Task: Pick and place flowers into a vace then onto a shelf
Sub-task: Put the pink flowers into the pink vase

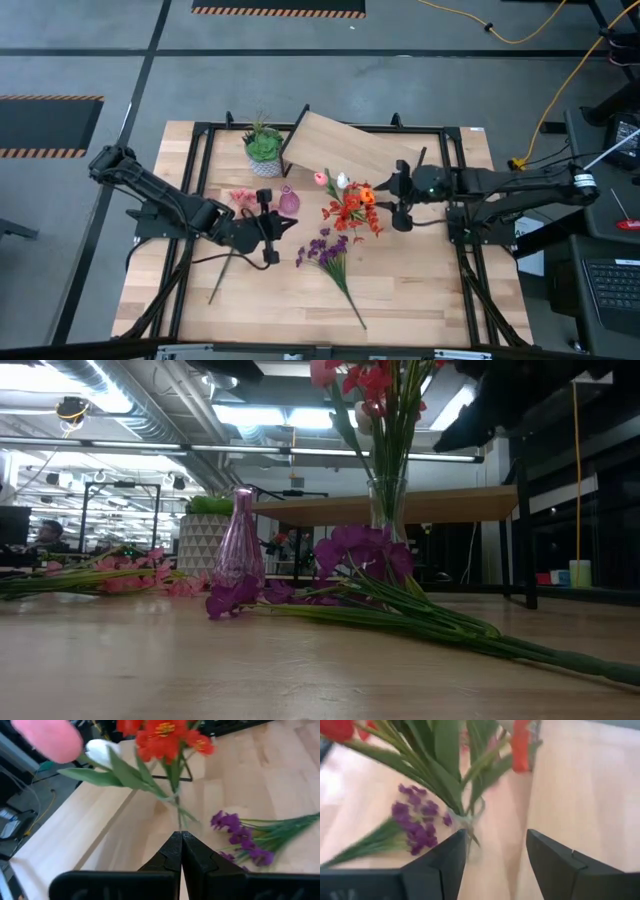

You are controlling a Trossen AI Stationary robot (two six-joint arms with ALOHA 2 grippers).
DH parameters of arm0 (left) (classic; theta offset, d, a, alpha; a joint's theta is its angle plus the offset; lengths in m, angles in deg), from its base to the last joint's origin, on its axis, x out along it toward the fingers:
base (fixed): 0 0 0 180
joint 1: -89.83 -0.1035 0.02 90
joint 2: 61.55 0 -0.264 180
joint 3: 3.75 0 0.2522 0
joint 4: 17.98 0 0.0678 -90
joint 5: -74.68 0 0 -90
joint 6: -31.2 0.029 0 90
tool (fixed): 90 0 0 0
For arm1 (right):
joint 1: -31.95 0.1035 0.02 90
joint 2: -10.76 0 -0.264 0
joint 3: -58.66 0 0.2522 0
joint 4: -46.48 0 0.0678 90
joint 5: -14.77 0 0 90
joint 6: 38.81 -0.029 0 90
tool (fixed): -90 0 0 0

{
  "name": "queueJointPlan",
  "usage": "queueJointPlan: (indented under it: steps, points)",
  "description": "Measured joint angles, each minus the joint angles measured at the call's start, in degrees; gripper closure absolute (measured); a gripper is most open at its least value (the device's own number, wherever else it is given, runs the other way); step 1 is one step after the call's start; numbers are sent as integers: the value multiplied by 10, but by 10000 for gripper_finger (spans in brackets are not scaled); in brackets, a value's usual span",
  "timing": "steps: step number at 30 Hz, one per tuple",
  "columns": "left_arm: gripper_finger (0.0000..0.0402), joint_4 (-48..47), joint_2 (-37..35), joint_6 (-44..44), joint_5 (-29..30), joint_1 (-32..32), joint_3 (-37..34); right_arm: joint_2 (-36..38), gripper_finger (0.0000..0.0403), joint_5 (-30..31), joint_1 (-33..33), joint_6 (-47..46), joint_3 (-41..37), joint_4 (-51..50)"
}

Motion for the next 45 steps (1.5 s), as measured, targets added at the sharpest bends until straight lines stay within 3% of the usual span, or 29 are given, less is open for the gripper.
queueJointPlan:
  steps: [6,14,22,32,40,45]
  points:
    - [400,-29,0,-61,9,32,0,13,231,29,39,-20,12,-16]
    - [400,-89,0,-170,7,70,0,21,309,122,124,-90,13,-29]
    - [400,-180,0,-348,-39,93,0,-56,396,161,228,-105,9,36]
    - [399,-361,0,-557,-175,96,0,-171,394,216,308,-120,9,161]
    - [394,-494,0,-737,-220,95,0,-242,394,267,350,-207,9,206]
    - [362,-528,0,-756,-219,95,0,-289,398,300,368,-227,8,248]
